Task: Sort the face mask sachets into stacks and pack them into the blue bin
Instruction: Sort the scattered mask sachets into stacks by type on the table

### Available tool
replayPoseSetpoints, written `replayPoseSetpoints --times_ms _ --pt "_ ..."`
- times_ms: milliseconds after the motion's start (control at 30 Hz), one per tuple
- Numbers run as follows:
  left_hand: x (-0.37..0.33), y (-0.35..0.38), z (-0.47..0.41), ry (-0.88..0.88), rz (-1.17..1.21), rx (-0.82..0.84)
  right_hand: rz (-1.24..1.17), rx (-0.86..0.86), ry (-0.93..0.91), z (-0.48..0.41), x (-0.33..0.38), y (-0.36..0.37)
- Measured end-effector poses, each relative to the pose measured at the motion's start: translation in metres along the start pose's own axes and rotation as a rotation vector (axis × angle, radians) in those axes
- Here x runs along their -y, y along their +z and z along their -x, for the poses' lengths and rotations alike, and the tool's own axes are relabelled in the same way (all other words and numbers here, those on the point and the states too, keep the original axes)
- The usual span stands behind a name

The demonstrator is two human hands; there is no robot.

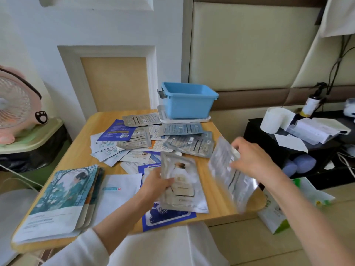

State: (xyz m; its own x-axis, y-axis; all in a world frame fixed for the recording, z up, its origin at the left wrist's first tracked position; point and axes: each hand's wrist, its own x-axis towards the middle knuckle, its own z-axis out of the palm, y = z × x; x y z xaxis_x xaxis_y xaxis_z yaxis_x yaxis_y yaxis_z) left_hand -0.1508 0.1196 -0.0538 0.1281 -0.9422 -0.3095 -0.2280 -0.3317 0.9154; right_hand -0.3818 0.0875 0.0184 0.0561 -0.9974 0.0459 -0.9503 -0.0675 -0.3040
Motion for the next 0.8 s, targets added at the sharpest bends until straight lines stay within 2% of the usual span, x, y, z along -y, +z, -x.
replayPoseSetpoints --times_ms 33,67,133,167,200,267,333,400,533,600,700,800 --pt "-0.003 0.009 0.000 -0.006 0.012 0.034 0.034 -0.026 -0.080 0.008 0.010 -0.004" --pt "-0.005 0.017 0.000 -0.020 0.039 0.064 -0.003 0.046 -0.156 0.015 0.021 -0.005" --pt "-0.008 0.033 -0.003 -0.066 0.108 0.100 -0.220 0.350 -0.160 0.017 0.033 0.004" --pt "-0.008 0.037 -0.005 -0.080 0.122 0.095 -0.310 0.420 -0.121 0.011 0.032 0.010" --pt "-0.008 0.039 -0.006 -0.081 0.115 0.086 -0.352 0.388 -0.077 0.003 0.025 0.016" --pt "-0.006 0.040 -0.008 -0.086 0.111 0.073 -0.280 0.293 -0.018 -0.011 0.005 0.024" --pt "-0.006 0.039 -0.005 -0.102 0.145 0.082 -0.104 0.366 -0.033 -0.016 -0.012 0.038" --pt "-0.009 0.041 -0.005 -0.114 0.175 0.106 -0.035 0.416 -0.052 -0.014 -0.019 0.053" --pt "-0.017 0.053 -0.005 -0.168 0.190 0.159 0.016 0.334 -0.002 -0.013 -0.021 0.065" --pt "-0.016 0.062 -0.007 -0.149 0.171 0.187 0.003 0.340 0.033 -0.014 -0.021 0.065" --pt "-0.015 0.075 -0.009 -0.111 0.142 0.141 -0.085 0.354 0.074 -0.013 -0.021 0.065" --pt "-0.013 0.079 -0.007 -0.051 0.234 0.146 -0.102 0.346 0.067 -0.012 -0.022 0.065"
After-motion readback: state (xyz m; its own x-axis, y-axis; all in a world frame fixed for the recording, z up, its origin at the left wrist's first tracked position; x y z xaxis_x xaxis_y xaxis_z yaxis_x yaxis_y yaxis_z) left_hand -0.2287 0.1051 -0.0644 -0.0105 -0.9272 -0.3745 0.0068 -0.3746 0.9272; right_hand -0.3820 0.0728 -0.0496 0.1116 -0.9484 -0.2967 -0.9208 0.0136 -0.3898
